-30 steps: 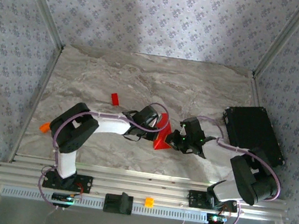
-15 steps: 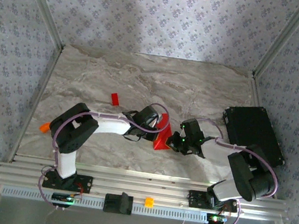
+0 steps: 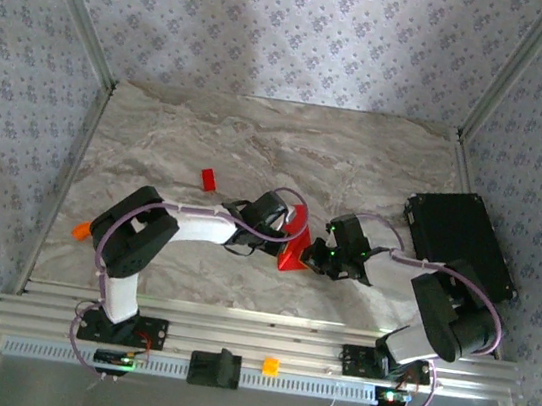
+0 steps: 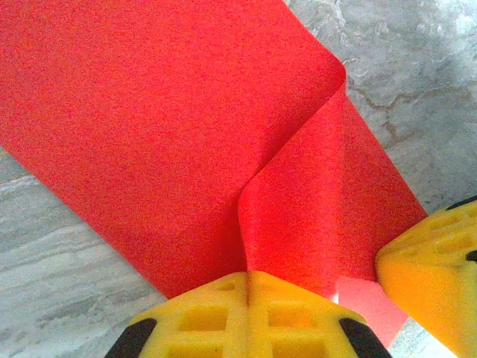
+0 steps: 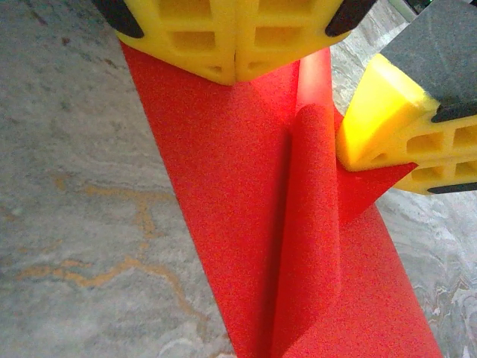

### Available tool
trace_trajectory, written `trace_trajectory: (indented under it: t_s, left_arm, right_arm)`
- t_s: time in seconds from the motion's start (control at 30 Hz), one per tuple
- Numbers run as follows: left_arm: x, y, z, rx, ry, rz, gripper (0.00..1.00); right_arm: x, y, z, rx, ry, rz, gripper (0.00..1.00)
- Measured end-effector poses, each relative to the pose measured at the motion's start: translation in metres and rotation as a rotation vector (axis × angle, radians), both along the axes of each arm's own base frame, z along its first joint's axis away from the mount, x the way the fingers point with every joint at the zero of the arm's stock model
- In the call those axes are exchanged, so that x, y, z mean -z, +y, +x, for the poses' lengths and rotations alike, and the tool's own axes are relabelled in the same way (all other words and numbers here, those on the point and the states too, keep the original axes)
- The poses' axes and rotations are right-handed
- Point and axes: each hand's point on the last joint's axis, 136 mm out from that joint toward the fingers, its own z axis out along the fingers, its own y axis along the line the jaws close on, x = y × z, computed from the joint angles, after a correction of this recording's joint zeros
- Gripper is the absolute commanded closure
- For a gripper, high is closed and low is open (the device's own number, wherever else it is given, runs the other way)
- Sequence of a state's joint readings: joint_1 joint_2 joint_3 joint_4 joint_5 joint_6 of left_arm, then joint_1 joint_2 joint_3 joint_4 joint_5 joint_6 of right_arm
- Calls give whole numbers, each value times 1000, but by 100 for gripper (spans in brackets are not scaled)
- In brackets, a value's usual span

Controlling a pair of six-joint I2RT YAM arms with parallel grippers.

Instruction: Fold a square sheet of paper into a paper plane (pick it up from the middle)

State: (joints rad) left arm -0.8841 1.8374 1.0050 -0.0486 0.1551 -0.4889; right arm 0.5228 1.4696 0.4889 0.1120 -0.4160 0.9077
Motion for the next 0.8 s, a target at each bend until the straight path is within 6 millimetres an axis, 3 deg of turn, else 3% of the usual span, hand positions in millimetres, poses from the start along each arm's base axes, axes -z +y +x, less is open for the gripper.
trace_trajectory:
  t_s: [0.8]
  left_arm:
    - [0, 2, 4, 18, -38, 23, 95]
  right_arm:
    - [0, 0, 0, -8, -2, 5, 94]
